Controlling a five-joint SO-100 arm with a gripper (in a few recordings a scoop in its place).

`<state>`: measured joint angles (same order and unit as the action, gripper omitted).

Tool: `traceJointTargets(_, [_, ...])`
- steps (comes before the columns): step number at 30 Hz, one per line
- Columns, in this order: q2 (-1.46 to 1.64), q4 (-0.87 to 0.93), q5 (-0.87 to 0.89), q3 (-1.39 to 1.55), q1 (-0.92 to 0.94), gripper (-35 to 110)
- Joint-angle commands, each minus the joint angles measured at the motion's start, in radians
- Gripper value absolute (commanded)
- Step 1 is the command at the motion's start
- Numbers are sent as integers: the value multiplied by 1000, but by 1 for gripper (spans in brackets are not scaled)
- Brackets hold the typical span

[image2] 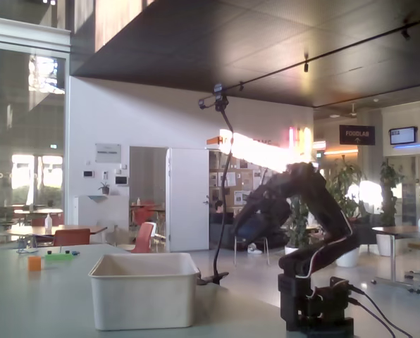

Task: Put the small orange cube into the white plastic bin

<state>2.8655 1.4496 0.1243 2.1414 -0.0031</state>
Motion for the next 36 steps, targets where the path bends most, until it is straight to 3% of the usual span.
traceJointTargets(1, [54, -146, -3, 161, -5, 17])
traceJointTargets(9, [183, -265, -8, 529, -28, 18])
traceJointTargets(16, [364, -276, 2, 723, -153, 17])
traceJointTargets(22, [492, -276, 2, 896, -156, 17])
traceJointTargets(36, [489, -267, -3, 959, -144, 17])
